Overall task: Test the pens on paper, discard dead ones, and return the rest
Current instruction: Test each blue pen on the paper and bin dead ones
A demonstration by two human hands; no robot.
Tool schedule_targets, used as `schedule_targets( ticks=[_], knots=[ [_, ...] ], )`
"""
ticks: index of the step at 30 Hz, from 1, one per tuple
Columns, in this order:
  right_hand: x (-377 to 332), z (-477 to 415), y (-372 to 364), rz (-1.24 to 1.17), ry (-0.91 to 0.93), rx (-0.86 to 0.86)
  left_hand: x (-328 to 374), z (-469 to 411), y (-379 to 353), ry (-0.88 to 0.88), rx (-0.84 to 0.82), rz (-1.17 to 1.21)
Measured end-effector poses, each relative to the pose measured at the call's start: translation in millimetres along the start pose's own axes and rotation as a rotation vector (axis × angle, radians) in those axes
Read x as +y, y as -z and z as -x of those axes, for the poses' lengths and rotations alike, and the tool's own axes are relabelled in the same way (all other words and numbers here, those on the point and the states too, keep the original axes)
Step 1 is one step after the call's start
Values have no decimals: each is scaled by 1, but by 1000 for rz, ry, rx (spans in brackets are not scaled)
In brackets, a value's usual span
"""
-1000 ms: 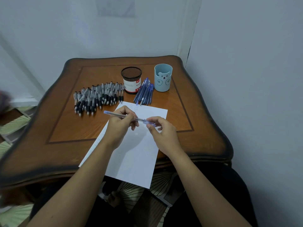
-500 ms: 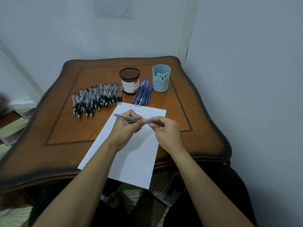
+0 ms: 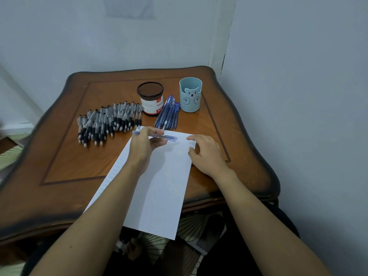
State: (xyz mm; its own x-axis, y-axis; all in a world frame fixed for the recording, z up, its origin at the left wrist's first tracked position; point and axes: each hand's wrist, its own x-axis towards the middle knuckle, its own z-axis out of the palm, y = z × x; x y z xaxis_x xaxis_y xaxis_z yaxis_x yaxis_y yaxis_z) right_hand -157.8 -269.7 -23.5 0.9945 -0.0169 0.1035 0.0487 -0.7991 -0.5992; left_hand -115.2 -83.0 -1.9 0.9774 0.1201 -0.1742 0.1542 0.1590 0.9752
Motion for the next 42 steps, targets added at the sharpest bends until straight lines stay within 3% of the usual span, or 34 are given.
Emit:
schedule_targets(
  ticks=[7,13,21,31,37,42],
  knots=[
    [15,-23,-11,311,30,-114,-3,-32,-6,-410,139,-276],
    [17,-25,-14,378,39,-121,-12,-55,-15,-522,337,-389],
    [17,-24,-15,389,45,-100,-22,-77,-16,-419,286,-836],
    [17,-24,-16,397,41,-99,-13,-58,-6,-387,138,-889],
    [15,-25,-15,414,31,-109,-17,-38,19,-400,86,-1269],
    [14,-24,-14,381,27,-103,-35,-32,26,-372,-13,-1390]
  ],
)
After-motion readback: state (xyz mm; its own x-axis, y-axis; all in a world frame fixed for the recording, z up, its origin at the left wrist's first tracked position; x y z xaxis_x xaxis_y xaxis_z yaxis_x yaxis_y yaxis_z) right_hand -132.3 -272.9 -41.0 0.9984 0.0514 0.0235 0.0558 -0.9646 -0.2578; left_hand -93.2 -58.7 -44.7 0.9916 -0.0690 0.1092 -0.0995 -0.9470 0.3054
